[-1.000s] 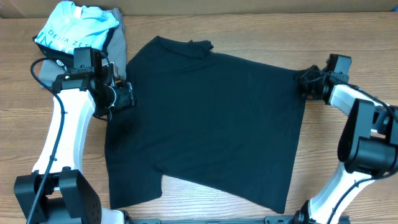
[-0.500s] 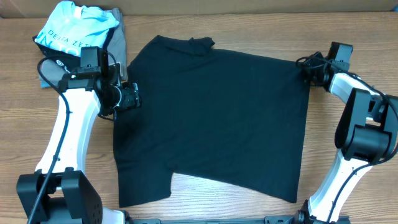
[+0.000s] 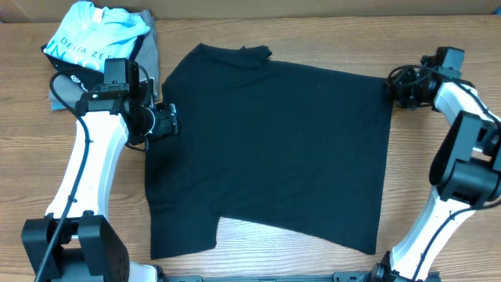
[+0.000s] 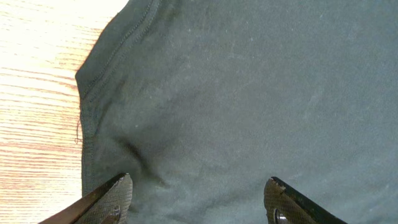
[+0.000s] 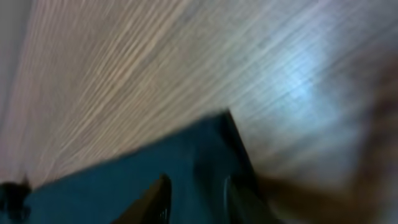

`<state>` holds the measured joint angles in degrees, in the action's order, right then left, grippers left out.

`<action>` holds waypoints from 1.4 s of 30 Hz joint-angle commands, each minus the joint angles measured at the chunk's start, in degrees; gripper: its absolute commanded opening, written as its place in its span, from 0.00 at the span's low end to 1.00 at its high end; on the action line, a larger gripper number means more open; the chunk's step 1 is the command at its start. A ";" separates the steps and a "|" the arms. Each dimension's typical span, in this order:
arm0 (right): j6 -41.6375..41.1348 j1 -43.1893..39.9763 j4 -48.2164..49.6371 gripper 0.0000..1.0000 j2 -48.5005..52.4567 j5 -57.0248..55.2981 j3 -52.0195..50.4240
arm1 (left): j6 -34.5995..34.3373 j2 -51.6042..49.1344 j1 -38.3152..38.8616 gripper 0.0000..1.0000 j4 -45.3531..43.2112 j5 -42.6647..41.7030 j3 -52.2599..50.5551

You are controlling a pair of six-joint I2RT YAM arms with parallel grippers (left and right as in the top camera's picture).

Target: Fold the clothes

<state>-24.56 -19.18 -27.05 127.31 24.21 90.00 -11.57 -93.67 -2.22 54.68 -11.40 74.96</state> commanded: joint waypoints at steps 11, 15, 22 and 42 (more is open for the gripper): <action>3.54 2.54 -7.69 0.04 -4.79 -7.19 -4.17 | 2.21 0.15 0.42 0.72 -0.70 -0.63 0.55; 1.55 4.33 -4.94 0.04 -1.73 -12.79 -6.29 | 2.21 0.15 0.42 0.72 -0.72 -0.63 0.55; -11.28 5.66 2.93 0.04 7.87 -18.23 -6.36 | 2.16 0.15 0.42 0.72 -0.72 -0.70 0.55; -7.87 5.68 8.22 0.09 13.09 -6.51 7.52 | 2.16 0.15 0.44 0.73 -0.96 -0.70 0.55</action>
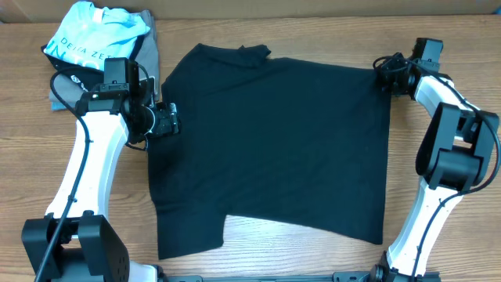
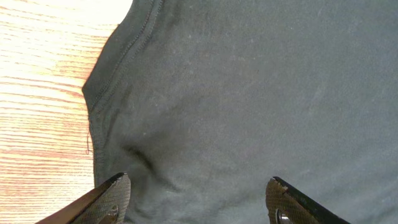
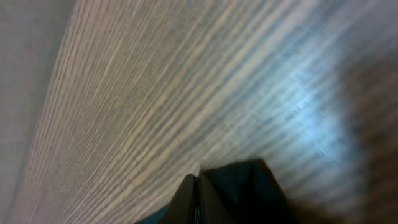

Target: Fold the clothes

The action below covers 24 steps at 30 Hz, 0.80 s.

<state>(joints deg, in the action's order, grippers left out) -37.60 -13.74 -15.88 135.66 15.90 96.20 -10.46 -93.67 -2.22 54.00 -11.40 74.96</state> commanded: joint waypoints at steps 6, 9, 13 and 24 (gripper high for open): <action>17.57 -1.42 -13.46 0.38 -1.14 7.26 8.28 | 1.05 0.15 0.44 0.73 -0.90 -0.70 0.55; 19.47 -2.67 -17.64 0.51 -3.15 5.68 10.01 | 1.05 0.15 0.44 0.73 -1.25 -0.70 0.55; 20.02 -4.63 -19.93 0.53 -3.02 2.75 9.88 | 1.07 0.15 0.44 0.73 -1.57 -0.72 0.55; 26.23 -3.98 -16.70 0.47 -2.78 -1.18 4.81 | 1.07 0.15 0.44 0.73 -1.60 -0.74 0.55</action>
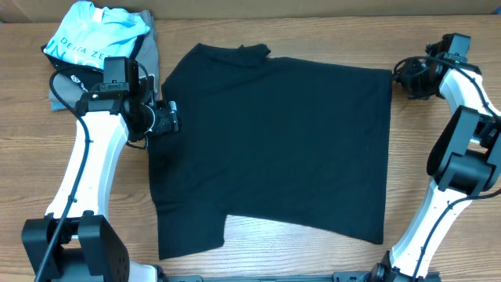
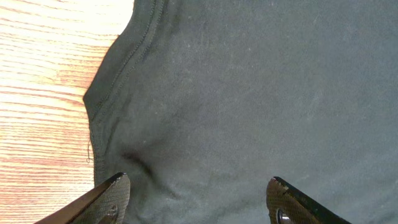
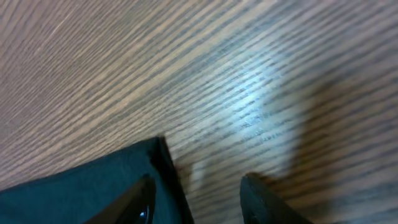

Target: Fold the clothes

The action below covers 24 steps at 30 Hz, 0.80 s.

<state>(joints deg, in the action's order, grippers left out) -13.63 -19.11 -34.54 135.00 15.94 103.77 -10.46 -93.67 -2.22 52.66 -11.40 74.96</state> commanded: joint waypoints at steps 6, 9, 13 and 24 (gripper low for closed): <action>4.72 3.48 6.32 0.49 -2.12 -0.24 -5.70 | 1.07 0.15 1.42 0.73 -0.26 -0.72 0.55; 4.72 4.04 7.67 0.49 -2.12 -0.26 -5.73 | 1.07 0.15 1.84 0.73 -0.24 -0.70 0.55; 4.63 4.04 9.68 0.25 -2.10 -0.94 -5.95 | 1.05 0.15 1.95 0.73 -0.22 -0.72 0.55; -1.42 3.63 21.46 0.04 -2.10 -8.22 -5.95 | 1.01 0.15 2.25 0.73 0.04 -0.76 0.55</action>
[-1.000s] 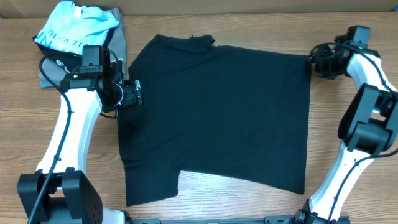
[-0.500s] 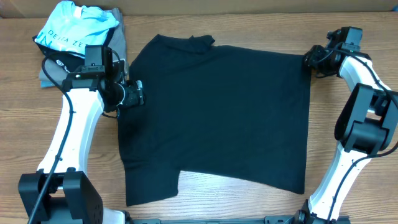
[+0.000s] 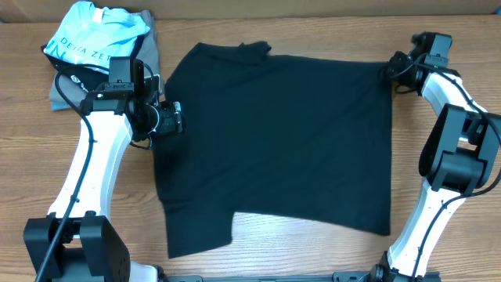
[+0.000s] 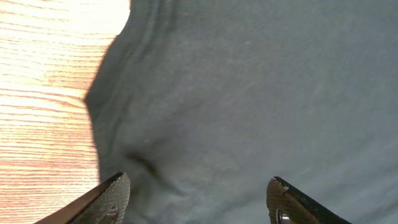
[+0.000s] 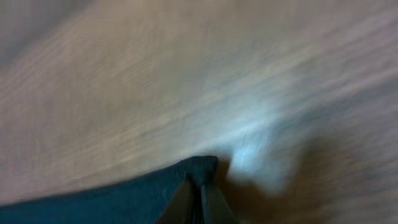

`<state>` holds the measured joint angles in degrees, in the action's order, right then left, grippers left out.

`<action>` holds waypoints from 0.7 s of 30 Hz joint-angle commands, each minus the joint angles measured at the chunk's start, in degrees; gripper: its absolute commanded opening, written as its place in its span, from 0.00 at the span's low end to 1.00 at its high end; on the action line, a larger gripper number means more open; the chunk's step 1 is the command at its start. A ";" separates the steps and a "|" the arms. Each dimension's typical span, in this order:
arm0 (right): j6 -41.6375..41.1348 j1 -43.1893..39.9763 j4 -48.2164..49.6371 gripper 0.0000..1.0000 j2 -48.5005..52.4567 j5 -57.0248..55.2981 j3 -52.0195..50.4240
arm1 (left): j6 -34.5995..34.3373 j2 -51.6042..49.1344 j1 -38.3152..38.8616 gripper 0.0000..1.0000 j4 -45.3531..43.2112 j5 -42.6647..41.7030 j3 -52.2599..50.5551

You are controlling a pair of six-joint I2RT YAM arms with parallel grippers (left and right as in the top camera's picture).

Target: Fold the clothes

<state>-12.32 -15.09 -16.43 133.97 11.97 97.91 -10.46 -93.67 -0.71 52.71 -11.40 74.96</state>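
Note:
A black T-shirt point(image 3: 282, 141) lies spread flat on the wooden table point(image 3: 313, 251), its collar toward the left back. My left gripper point(image 3: 176, 117) hovers over the shirt's left edge near the sleeve. In the left wrist view it point(image 4: 196, 199) is open, with dark cloth point(image 4: 249, 93) below both fingers and nothing between them. My right gripper point(image 3: 389, 72) is at the shirt's back right corner. The right wrist view is blurred, but it shows this gripper point(image 5: 200, 193) shut on the corner of the black cloth point(image 5: 186, 177).
A pile of folded clothes sits at the back left, a light blue printed shirt point(image 3: 94, 35) on top of a grey one point(image 3: 149, 47). The left arm's base point(image 3: 74, 243) and the right arm's base point(image 3: 415, 243) stand at the front edge.
My right gripper was open just right of the shirt's back right corner; now it is shut on that corner. The shirt's front hem lies a little further right. My left gripper stays open.
At first my right gripper was at the back right corner, jaws slightly apart over the cloth. Then it was shut on the corner, then open and clear of it, and now shut on it again. The shirt has shifted slightly rightward; my left gripper stayed open over the left edge.

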 commanded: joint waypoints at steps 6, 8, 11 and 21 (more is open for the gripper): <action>-2.73 -0.50 10.03 0.05 -1.09 -4.44 -0.07 | 1.01 0.15 0.76 0.73 -0.07 -0.74 0.55; -2.71 -0.52 9.73 0.41 -1.11 -4.26 -0.02 | 0.98 0.15 0.76 0.73 -0.04 -0.74 0.55; -2.73 -1.16 6.23 0.57 -2.93 -2.01 0.09 | 1.05 0.15 0.74 0.73 -0.09 -0.70 0.55; -2.64 -4.79 -11.17 0.62 -23.19 11.10 0.09 | 1.05 0.63 0.63 0.71 2.54 4.04 3.34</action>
<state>-14.98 -18.96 -25.56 122.61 17.63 97.14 -10.44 -93.67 -0.71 53.69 -11.03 75.22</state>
